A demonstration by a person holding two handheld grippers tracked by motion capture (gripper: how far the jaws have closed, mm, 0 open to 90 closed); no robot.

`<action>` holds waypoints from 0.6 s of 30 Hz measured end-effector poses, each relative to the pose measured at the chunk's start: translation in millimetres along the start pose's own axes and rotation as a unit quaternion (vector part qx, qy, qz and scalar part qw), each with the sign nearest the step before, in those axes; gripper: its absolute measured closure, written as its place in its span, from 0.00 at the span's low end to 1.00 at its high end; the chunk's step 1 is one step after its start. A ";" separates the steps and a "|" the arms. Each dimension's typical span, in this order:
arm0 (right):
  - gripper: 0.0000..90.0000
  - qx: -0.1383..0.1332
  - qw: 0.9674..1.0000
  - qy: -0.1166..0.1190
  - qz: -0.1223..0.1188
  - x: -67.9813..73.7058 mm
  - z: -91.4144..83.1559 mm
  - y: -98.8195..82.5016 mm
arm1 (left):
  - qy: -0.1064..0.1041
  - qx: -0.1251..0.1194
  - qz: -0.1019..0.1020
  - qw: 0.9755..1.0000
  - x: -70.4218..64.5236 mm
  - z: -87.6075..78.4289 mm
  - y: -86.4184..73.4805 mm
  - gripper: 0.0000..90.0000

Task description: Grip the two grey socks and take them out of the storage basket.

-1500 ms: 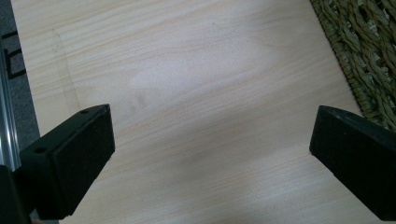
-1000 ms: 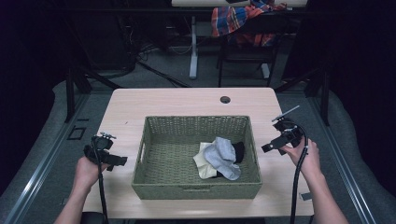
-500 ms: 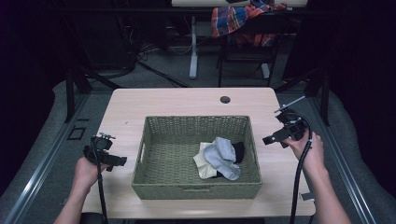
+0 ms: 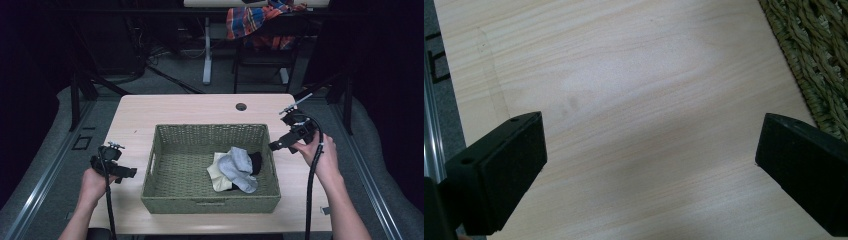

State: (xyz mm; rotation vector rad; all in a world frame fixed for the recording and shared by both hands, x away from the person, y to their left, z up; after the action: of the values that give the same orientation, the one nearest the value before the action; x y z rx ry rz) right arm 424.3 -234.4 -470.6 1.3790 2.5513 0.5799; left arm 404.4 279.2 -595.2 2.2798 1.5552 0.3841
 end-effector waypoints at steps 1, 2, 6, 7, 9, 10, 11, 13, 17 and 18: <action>0.00 -0.001 1.000 0.006 -0.005 8.1 1.3 7.1 | 0.000 0.000 -0.001 1.000 0.6 -0.3 -0.2 0.00; 0.00 0.001 1.000 0.010 -0.008 12.2 2.4 10.5 | 0.000 0.000 -0.001 1.000 0.6 -0.3 -0.2 0.00; 0.00 0.002 1.000 0.020 -0.014 23.4 6.1 21.6 | 0.000 -0.001 -0.001 1.000 -0.1 0.0 0.6 0.00; 0.00 0.006 1.000 0.023 -0.021 27.5 7.4 24.6 | 0.000 0.000 0.000 1.000 -0.3 0.2 0.9 0.00; 0.00 0.007 0.999 0.026 -0.022 34.9 11.3 28.5 | 0.000 0.000 0.000 1.000 -0.2 0.7 1.0 0.00; 0.00 0.015 0.999 0.028 -0.027 38.7 14.4 29.9 | 0.000 0.002 -0.001 1.000 0.4 1.5 0.8 0.00; 0.00 0.015 0.999 0.028 -0.027 38.7 14.4 29.9 | 0.000 0.002 -0.001 1.000 0.4 1.5 0.8 0.00; 0.00 0.026 0.999 0.035 -0.025 44.9 19.9 31.4 | -0.001 0.001 -0.001 1.000 0.2 1.9 1.3 0.00; 0.00 0.038 0.998 0.041 -0.026 55.2 30.5 35.0 | -0.001 0.002 0.000 1.000 0.1 2.0 1.9 0.00; 0.00 0.043 0.998 0.044 -0.033 61.2 35.8 37.1 | -0.001 0.001 0.001 1.000 0.1 2.0 2.1 0.00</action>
State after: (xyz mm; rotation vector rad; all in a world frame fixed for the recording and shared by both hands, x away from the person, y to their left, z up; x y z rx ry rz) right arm 430.9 -156.2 -486.0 1.3170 2.7103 0.5358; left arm 407.1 278.3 -596.1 2.2823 1.5544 0.3814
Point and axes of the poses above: each handheld gripper's, and its own axes: z roughly forward along the jaws, y roughly out of its top, x roughly to its left, the point moved 8 cm from there along z, roughly forward along the jaws, and after that the axes turned 2 degrees about -y, right-handed, at the moved point
